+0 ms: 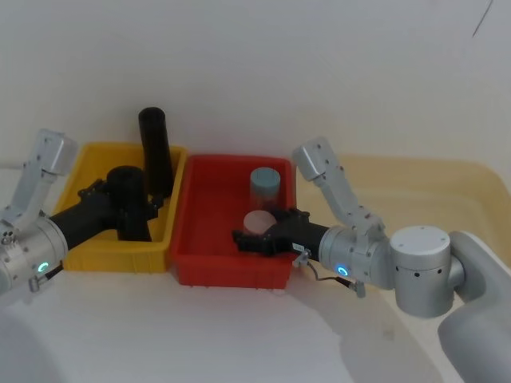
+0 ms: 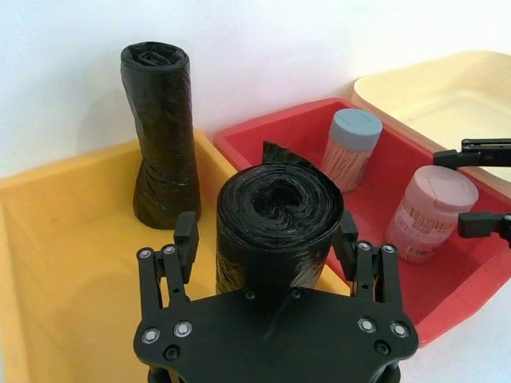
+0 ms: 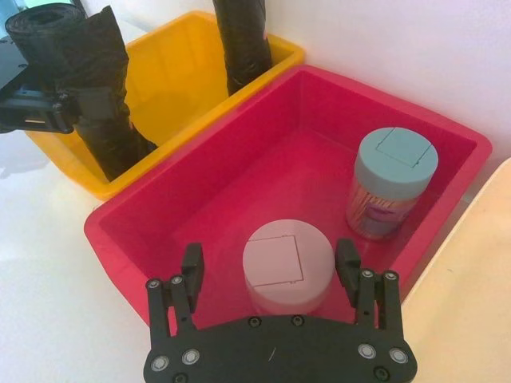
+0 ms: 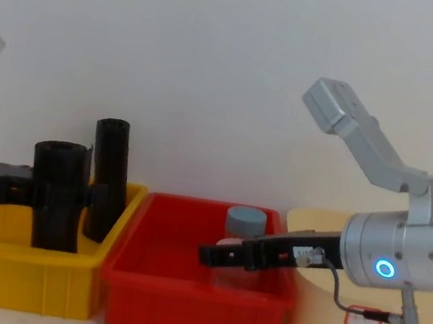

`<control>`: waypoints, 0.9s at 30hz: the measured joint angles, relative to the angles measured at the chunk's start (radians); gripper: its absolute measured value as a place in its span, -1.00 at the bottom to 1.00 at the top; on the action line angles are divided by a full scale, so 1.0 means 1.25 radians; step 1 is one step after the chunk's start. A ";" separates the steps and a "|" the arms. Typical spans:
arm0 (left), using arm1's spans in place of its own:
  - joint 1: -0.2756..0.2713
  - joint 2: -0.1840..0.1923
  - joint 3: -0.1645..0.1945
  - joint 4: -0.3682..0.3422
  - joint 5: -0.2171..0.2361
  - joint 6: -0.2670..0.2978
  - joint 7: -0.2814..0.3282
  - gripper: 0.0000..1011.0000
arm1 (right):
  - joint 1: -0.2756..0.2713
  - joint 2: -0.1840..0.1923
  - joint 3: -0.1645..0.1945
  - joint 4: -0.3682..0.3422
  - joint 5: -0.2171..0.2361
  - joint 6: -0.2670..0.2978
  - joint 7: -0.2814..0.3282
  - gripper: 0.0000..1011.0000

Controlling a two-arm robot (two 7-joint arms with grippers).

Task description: Pick up the garbage bag with the one hand and transfer it to the other hand.

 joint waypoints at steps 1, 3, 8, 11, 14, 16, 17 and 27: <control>0.000 0.000 0.000 0.000 0.000 0.000 0.000 0.98 | 0.001 0.000 -0.001 0.001 -0.001 0.000 0.001 0.98; 0.000 0.000 0.000 0.000 0.000 0.000 0.000 0.98 | 0.001 0.001 -0.002 0.002 -0.002 -0.001 0.003 0.97; 0.000 0.000 0.000 0.000 0.000 0.000 0.000 0.98 | 0.002 0.002 -0.004 0.003 -0.006 -0.002 0.006 0.75; 0.000 0.000 0.000 0.000 0.000 0.000 0.000 0.98 | 0.003 0.002 -0.005 0.004 -0.007 -0.002 0.008 0.59; 0.000 0.000 0.000 0.000 0.000 0.000 0.000 0.98 | 0.003 0.002 -0.005 0.005 -0.007 -0.002 0.009 0.41; 0.000 0.000 0.000 0.000 0.000 0.000 0.000 0.98 | 0.004 0.002 -0.006 0.005 -0.008 -0.003 0.009 0.34; 0.000 0.000 0.000 0.000 0.000 0.000 0.000 0.98 | 0.004 0.002 -0.006 0.005 -0.008 -0.003 0.010 0.30; 0.000 0.000 0.000 0.000 0.000 0.000 0.000 0.79 | 0.004 0.003 -0.007 0.006 -0.010 -0.003 0.011 0.30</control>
